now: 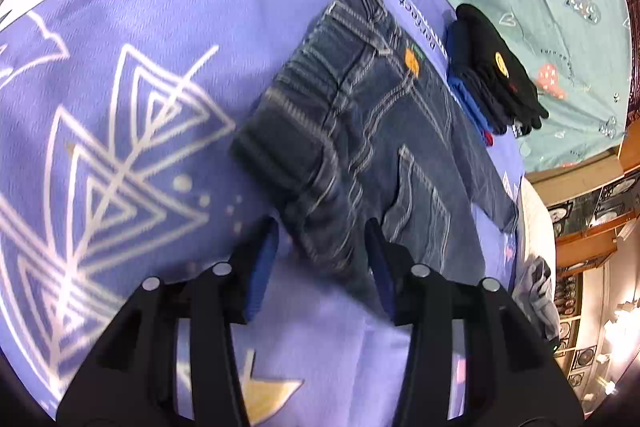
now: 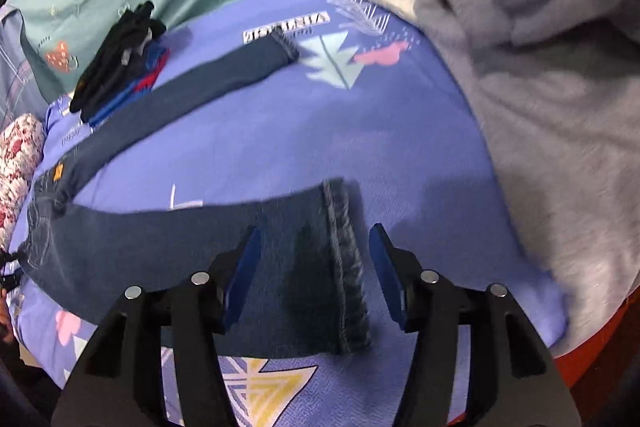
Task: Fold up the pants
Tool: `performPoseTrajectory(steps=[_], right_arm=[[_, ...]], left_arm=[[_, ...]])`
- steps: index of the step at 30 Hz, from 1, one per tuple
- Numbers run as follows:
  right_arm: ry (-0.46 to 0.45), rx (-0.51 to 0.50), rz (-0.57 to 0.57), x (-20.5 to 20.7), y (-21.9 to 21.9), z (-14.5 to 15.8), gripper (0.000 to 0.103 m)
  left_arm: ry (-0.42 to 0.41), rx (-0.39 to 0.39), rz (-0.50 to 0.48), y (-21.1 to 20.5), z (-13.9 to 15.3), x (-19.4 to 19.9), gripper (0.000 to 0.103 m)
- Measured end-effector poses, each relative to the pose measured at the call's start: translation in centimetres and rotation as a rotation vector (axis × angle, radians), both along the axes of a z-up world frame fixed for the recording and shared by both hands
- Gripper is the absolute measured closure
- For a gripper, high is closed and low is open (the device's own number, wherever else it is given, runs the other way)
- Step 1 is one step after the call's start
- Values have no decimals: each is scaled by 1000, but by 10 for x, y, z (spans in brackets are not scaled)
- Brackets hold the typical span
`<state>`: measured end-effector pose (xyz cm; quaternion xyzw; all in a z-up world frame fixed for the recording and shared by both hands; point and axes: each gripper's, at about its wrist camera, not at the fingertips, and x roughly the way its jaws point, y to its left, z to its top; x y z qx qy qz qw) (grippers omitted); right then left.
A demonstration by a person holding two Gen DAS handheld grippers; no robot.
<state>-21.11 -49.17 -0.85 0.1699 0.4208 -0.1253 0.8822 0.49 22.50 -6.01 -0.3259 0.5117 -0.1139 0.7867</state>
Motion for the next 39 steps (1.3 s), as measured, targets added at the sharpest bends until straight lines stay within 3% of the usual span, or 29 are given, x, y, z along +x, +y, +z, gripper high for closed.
performPoseTrajectory(steps=[1,2,3,4,5,6,7,8,9,12,16,19,21,22,24,26,27,29,32,35,36,39], right_arm=[[11,7,7,1,2,-5,46],[22,3,9,3,4,-8,46],[28,-2,10,3,6,-10,46],[33,3,12,4,7,-12,46],[33,15,16,5,8,-14,46],[39,21,22,7,9,-15,49],[52,20,36,9,11,-17,70],[79,13,64,12,15,-21,88],[89,18,79,12,17,-23,95],[-13,44,58,6,11,-11,99],[-143,20,51,0,8,28,99],[-165,-2,50,0,4,47,99],[-150,-25,36,2,-1,50,99],[-98,-33,34,7,-2,42,99],[33,-36,33,20,-4,16,97],[99,-127,-30,20,-4,0,97],[97,-239,-93,16,-3,4,92],[20,-313,-149,8,-1,21,78],[-109,-184,-37,11,17,47,75],[-147,-69,159,34,59,56,75],[-146,-40,213,42,73,55,75],[-104,43,354,65,118,44,72]], left_arm=[[-9,-17,3,-2,2,5,38],[-17,-21,3,-4,3,9,21],[-24,-16,0,-7,4,14,15],[-28,9,1,-13,4,19,15],[-32,21,-1,-19,3,23,19],[-36,37,-8,-25,4,26,34],[-52,93,-16,-33,7,25,45],[-63,123,-25,-37,9,24,72],[-71,130,-24,-38,11,22,78],[-91,44,-4,-21,17,11,84],[-162,8,-4,-15,49,-22,87],[-169,27,-43,-23,60,-39,87],[-133,69,-63,-28,50,-42,87],[-78,100,-54,-27,33,-41,87],[5,101,-47,-20,11,-39,83],[18,82,-41,-13,8,-42,77],[-2,131,-38,-11,19,-46,74],[-55,212,-15,-5,41,-53,71],[-155,287,-3,3,77,-59,69],[-250,273,-77,-16,100,-53,46],[-269,265,-114,-28,102,-50,38],[-266,303,-216,-72,84,-32,34]])
